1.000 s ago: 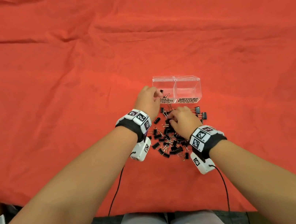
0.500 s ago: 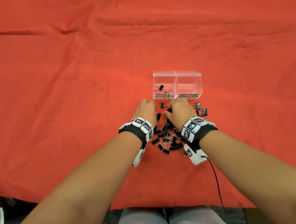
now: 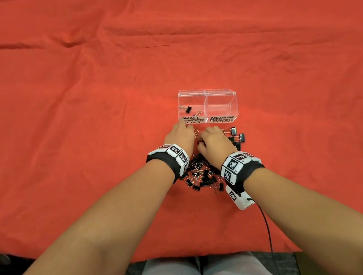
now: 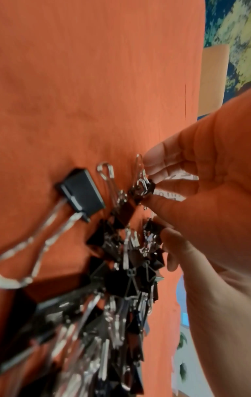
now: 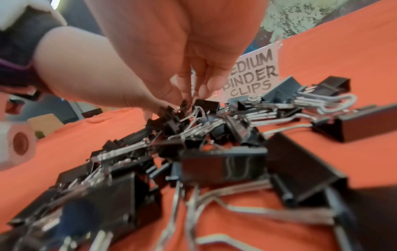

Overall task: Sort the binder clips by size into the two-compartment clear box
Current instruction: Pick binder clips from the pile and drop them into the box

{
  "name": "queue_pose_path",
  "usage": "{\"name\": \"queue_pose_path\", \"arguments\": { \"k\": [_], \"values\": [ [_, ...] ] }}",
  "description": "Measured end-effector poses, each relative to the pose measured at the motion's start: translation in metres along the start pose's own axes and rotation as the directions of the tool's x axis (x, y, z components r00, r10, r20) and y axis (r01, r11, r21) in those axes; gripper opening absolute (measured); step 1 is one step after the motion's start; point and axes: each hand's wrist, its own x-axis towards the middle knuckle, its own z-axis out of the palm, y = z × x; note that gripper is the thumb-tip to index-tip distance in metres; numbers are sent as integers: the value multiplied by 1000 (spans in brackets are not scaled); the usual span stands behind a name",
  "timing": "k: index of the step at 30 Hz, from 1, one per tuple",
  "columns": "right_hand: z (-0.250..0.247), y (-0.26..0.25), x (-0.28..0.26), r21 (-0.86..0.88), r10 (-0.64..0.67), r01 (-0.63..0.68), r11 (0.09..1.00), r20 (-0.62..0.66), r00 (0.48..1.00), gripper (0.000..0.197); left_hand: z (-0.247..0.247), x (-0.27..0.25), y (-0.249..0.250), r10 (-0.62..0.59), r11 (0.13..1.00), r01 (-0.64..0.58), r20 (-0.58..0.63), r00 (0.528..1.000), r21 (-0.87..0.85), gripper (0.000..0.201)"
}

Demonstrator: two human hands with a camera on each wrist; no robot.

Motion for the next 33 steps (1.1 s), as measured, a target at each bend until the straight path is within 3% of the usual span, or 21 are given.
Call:
{"name": "queue_pose_path", "arguments": {
  "k": [4,8,12,17,21,25,29,33],
  "values": [
    [-10,7,-4,209,78,-61,976,-75,994,17,-2,-1,-2,-3,1000,3,-10,1000,-22,31],
    [-32,10,-5,545,298,-193,816,-110,948,15,-5,-4,-6,4,994,-7,-25,1000,-111,26],
    [-59,10,2,686,396,-249,684,-63,916,12,-4,-8,-11,33,989,-34,-11,999,-142,15],
    [-72,3,33,677,390,-237,697,-81,917,14,-9,-11,-13,-23,964,21,-5,1000,-266,10],
    [-74,-5,46,648,336,-217,730,-62,940,19,-23,-12,-12,-135,869,77,-84,987,-489,6],
    [-74,-2,36,604,351,-232,763,-85,932,21,-48,1,-8,-198,781,56,-162,967,-622,9],
    [-63,9,2,515,340,-283,809,-17,940,17,-66,27,-3,-240,770,86,-162,957,-632,7],
    [-34,25,-19,291,269,-262,920,17,963,22,-70,45,3,-247,809,132,-127,961,-573,2]
  ]
}}
